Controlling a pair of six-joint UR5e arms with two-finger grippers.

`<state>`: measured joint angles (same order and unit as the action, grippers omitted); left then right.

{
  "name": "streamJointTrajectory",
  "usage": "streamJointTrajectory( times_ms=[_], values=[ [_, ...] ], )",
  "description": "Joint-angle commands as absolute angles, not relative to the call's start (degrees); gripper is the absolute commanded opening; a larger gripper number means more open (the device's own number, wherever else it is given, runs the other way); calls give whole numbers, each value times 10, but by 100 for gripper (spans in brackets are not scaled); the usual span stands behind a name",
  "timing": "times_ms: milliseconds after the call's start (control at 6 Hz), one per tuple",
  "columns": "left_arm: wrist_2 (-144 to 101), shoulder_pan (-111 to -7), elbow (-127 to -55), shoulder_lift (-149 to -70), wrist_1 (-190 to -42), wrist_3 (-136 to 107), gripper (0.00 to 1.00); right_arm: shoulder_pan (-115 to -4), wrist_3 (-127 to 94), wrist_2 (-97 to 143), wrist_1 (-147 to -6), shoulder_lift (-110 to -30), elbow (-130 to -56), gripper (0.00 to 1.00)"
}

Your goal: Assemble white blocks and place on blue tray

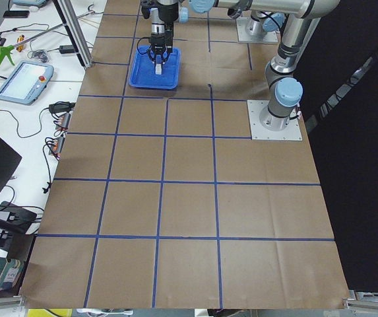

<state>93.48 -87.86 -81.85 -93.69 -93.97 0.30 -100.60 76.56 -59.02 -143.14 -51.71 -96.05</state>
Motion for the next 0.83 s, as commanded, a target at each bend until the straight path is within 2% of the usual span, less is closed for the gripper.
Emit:
streamJointTrajectory(
  times_ms=[0,333,500,667],
  values=[
    [935,-877,-823,-937,-940,-2,99,-1006,749,-589,-1432,-517,-962,50],
    [935,-876,-827,-933,-938,2,99,-1006,748,-590,-1431,-518,-962,50],
    [935,-877,-830,-931,-938,2,99,-1005,747,-590,-1430,-518,-962,54],
    [936,-878,-829,-930,-938,-2,99,-1006,748,-590,-1429,-518,-961,73]
  ],
)
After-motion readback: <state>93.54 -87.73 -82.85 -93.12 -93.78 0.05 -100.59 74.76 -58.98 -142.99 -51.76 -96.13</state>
